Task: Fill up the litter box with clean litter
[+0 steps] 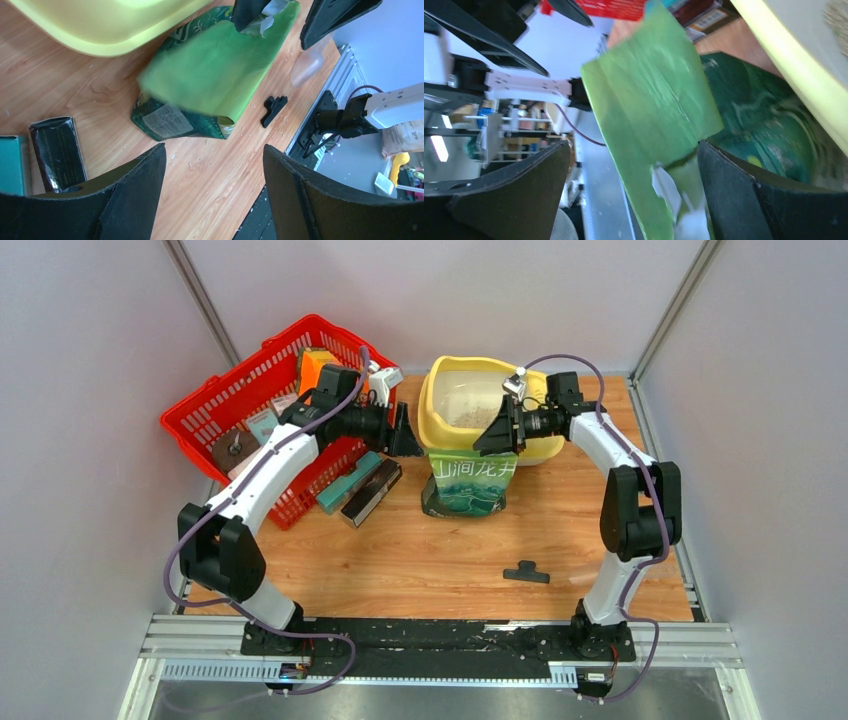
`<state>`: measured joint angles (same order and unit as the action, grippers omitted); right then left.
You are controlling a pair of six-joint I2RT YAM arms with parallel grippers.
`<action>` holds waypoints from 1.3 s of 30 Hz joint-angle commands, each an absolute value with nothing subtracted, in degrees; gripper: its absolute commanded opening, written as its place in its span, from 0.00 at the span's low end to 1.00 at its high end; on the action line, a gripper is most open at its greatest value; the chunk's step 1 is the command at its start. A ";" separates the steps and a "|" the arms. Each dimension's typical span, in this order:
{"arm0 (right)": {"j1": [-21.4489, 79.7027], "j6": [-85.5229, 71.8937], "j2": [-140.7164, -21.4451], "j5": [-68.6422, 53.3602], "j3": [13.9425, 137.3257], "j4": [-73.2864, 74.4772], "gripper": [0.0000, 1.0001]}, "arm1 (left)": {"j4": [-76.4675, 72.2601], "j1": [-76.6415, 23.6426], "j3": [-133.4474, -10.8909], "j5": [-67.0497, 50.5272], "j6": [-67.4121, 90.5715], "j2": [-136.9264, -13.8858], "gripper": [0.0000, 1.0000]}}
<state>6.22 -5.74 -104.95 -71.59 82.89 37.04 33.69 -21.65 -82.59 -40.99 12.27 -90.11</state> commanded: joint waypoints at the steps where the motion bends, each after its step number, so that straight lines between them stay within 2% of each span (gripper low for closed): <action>1: 7.29 -24.13 -105.91 -82.08 81.39 19.63 1.00 | 33.92 -21.53 -82.01 -40.43 10.20 -88.15 0.79; 4: 7.21 -32.43 -105.82 -84.37 81.64 11.69 1.00 | 33.31 -21.53 -81.21 -40.78 10.98 -88.42 0.79; 9: 7.29 -34.01 -104.24 -85.87 84.90 11.69 1.00 | 30.85 -21.62 -81.73 -43.50 12.48 -91.31 0.81; 15: 7.12 -33.84 -102.13 -85.25 82.53 11.69 1.00 | 23.48 -21.53 -84.55 -49.83 18.97 -97.81 0.82; 22: 6.94 -33.49 -101.16 -85.08 81.39 11.69 1.00 | 17.42 -21.53 -86.66 -50.53 27.06 -103.80 0.83; 25: 6.94 -33.05 -100.90 -84.47 81.39 11.60 1.00 | 12.95 -21.53 -86.31 -52.37 29.69 -104.41 0.72; 26: 6.77 -32.70 -100.64 -83.68 81.30 11.69 1.00 | 11.44 -21.62 -86.22 -52.90 30.49 -104.50 0.58; 28: 6.24 -32.26 -100.37 -82.71 81.30 11.78 1.00 | 7.23 -21.53 -86.31 -55.01 32.16 -104.50 0.43; 29: 5.98 -30.34 -100.11 -81.31 81.30 11.69 1.00 | 6.16 -21.53 -86.31 -55.72 32.52 -104.41 0.32; 31: 4.49 -27.79 -98.88 -79.46 82.00 12.30 1.00 | 3.45 -21.62 -86.92 -57.82 33.04 -104.33 0.21; 32: 3.96 -26.73 -98.88 -77.63 83.05 14.74 1.00 | 2.82 -21.62 -87.36 -58.70 33.05 -104.07 0.12; 35: 0.80 -20.33 -99.32 -70.62 89.02 24.20 1.00 | 1.58 -21.71 -87.19 -60.90 31.91 -103.10 0.01; 37: 0.53 -5.51 -98.62 -63.67 95.43 33.79 1.00 | 0.45 -21.71 -86.40 -61.08 30.41 -100.91 0.00; 38: 0.53 0.99 -98.27 -55.11 97.28 43.84 1.00 | 0.27 -21.71 -85.09 -61.08 30.06 -100.03 0.00; 39: 1.14 9.76 -97.65 -51.71 98.86 47.16 1.00 | -1.82 -21.80 -84.38 -61.17 29.01 -99.06 0.00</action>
<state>1.30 -17.74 -102.00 -70.43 89.97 26.11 5.39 -21.37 -84.99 -57.93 31.20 -104.49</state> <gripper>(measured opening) 0.999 0.009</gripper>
